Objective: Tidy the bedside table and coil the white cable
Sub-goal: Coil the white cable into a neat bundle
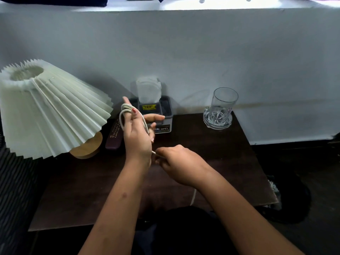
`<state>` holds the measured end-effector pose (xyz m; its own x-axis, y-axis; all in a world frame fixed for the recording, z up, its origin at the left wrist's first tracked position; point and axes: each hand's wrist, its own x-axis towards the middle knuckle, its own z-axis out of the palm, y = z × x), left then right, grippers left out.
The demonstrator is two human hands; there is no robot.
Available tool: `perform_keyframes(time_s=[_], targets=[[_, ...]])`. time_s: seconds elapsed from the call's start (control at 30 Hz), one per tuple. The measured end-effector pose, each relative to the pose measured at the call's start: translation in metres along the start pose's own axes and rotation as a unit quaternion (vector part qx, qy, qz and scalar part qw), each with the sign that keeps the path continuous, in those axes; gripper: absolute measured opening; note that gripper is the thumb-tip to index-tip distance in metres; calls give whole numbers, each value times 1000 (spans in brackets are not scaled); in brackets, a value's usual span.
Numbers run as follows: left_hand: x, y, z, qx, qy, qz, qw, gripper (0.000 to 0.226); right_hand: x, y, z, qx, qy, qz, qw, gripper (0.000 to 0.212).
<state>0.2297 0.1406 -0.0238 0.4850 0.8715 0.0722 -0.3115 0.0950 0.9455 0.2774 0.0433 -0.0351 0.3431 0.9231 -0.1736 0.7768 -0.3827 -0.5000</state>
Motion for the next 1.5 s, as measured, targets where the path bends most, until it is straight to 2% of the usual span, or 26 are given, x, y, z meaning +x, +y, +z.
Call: perform_keyframes(time_s=[0.13,0.27,0.33,0.4,0.47,0.53,0.6,0.7,0.8,0.9,1.03,1.17,1.3,1.37,1.43,1.5], targets=[[8,-5,-12,166,2,57,984,52,-5,-2,-12,-45,92,-42,994,20],[-1,-10,-8,359,-35,134,923,56,-8,4,-23,-65,196,-74,976,23],[-3,-12,-9,427,-36,132,894,46,-8,8,-29,-54,240,-95,965,21],[-3,-13,-10,446,-84,79,887,33,-10,12,-35,-46,280,-102,953,19],[-5,-13,-9,373,-178,-4,911,17,-11,17,-38,-52,313,-103,943,21],[-8,-12,-5,253,-242,-132,928,18,-12,24,-41,-67,343,-102,932,25],[-12,-6,-2,190,-285,-224,913,27,-11,32,-44,-53,365,-103,924,28],[-13,6,-5,101,-344,-281,890,30,-11,39,-48,10,396,-78,915,27],[-12,14,-10,11,-405,-326,854,34,-10,42,-48,58,414,-50,907,17],[-12,16,-12,-82,-442,-343,825,39,-6,43,-44,78,408,-59,908,17],[-12,17,-11,-153,-443,-344,813,39,0,41,-39,110,376,-36,919,27],[-11,16,-10,-184,-440,-357,803,41,6,40,-37,295,264,-12,918,23],[-11,17,-10,-240,-432,-342,799,37,6,34,-36,467,129,-8,875,46],[-11,19,-9,-261,-402,-328,814,38,6,32,-34,500,79,-12,862,64],[-11,20,-8,-264,-339,-315,846,36,7,30,-32,511,45,1,858,85],[-8,20,-6,-259,-270,-308,875,33,7,31,-32,520,28,2,854,91]])
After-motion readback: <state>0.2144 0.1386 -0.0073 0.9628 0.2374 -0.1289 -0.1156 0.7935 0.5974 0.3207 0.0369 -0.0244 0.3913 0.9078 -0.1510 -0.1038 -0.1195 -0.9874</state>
